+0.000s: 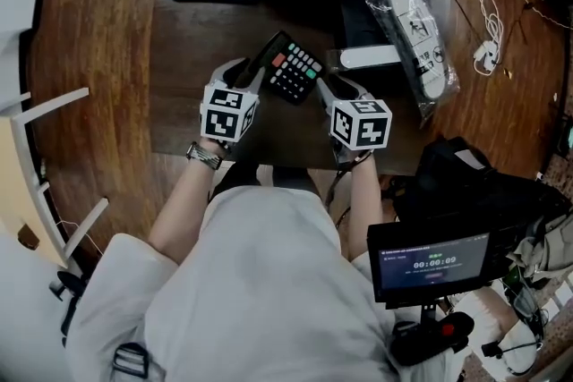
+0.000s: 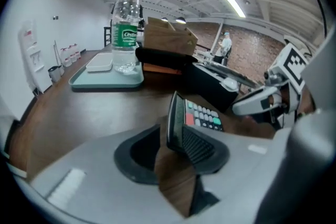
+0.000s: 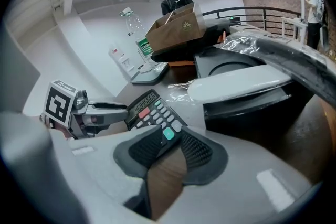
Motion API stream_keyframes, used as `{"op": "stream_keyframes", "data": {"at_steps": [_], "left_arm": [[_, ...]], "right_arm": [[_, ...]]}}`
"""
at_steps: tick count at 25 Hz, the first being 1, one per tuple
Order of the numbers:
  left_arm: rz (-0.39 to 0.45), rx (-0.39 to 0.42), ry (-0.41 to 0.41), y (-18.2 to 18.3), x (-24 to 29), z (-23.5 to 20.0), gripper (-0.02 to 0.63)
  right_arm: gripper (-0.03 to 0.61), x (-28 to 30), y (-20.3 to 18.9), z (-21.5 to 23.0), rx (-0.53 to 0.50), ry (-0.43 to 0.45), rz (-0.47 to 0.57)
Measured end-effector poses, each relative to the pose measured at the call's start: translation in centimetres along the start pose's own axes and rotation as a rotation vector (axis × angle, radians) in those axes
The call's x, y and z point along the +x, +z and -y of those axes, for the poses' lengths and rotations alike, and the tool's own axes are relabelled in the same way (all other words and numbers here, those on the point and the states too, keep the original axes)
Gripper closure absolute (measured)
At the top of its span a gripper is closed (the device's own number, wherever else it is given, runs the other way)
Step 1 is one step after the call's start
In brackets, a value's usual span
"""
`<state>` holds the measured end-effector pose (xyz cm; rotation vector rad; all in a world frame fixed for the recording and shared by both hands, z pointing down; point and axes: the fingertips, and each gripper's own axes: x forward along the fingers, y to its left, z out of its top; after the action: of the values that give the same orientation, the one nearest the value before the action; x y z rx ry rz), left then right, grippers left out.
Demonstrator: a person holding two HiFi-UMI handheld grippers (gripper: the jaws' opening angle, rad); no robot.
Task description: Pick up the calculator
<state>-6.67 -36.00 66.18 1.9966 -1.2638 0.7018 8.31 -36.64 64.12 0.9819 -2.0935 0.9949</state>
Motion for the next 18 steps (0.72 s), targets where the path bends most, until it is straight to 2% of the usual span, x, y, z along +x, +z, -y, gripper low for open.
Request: {"op": "stream_keyframes", "data": {"at_steps": [4,9,13,15,18], "left_arm": [[0.008,-0.111,-0.068,-0.5,0.7,0.3,0.470],[0.044,-0.269,-0.174,-0.6,0.9,0.4,0.511],[0.043,-0.306,-0.230,-0.6,1.0,0.3,0.523],[0.066,-0.340,-0.293,-0.3,0.6,0.6,0.541],[0.115,-0.323,-0.367,0.0,-0.4,1.4,0.558]], "right_arm": [[0.472,0.3,0.4,0.1,0.013,0.001,0.020],[0.472,1.0,0.1,0.4,0.034,0.007,0.010],[0.472,1.7,-0.4,0.8,0.076,0.029,0.000],[0.472,2.0,-0.4,0.8,0.100,0.049,0.010],[0.472,2.2,-0.4,1.0,0.136,0.063,0.031]]}}
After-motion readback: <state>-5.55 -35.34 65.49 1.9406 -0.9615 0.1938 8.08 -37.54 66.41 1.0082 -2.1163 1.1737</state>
